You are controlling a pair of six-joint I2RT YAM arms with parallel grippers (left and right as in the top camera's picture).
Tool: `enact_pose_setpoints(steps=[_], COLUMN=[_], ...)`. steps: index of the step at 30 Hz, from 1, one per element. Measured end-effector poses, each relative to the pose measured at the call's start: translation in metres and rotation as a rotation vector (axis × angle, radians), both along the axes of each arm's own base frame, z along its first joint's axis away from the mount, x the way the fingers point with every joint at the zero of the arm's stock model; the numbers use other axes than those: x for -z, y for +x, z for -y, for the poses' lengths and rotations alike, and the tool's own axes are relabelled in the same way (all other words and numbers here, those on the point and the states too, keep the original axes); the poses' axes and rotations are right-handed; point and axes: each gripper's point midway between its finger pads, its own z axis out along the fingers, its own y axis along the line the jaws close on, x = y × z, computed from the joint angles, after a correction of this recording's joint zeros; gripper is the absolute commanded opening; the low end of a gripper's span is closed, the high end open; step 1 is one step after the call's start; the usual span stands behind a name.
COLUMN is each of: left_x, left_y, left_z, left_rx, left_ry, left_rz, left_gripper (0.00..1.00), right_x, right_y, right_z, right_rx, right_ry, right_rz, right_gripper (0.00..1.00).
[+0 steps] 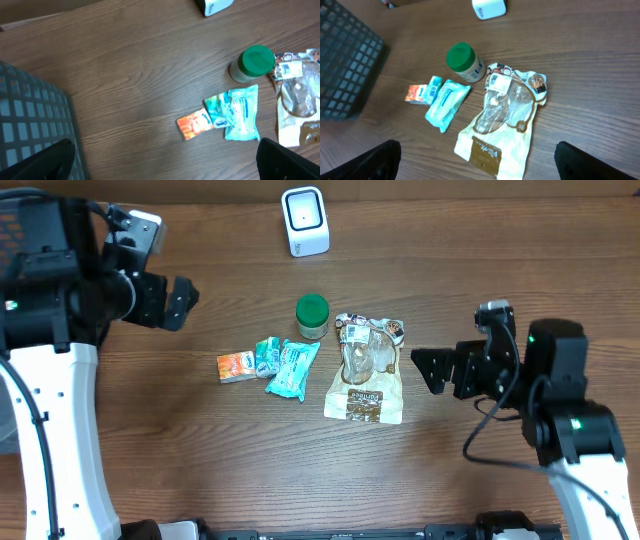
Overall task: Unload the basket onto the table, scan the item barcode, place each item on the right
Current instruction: 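Reach the right gripper toward the clear-and-kraft bean bag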
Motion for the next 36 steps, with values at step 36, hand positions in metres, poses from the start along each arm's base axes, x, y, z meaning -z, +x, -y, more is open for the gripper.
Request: enact_pose_setpoints(steps=[36], left_x=[0.0], left_y=[-0.002], left_z=[-0.018], left_rx=[-0.006], left_ry=[0.014], left_rz=[0.006], left_gripper=[1.0], right_x=[0.2], right_y=[0.011], right_z=[-0.012], right_rx=[-0.116], right_ry=[0.07], right_rz=[-0.667], right_gripper=[0.76])
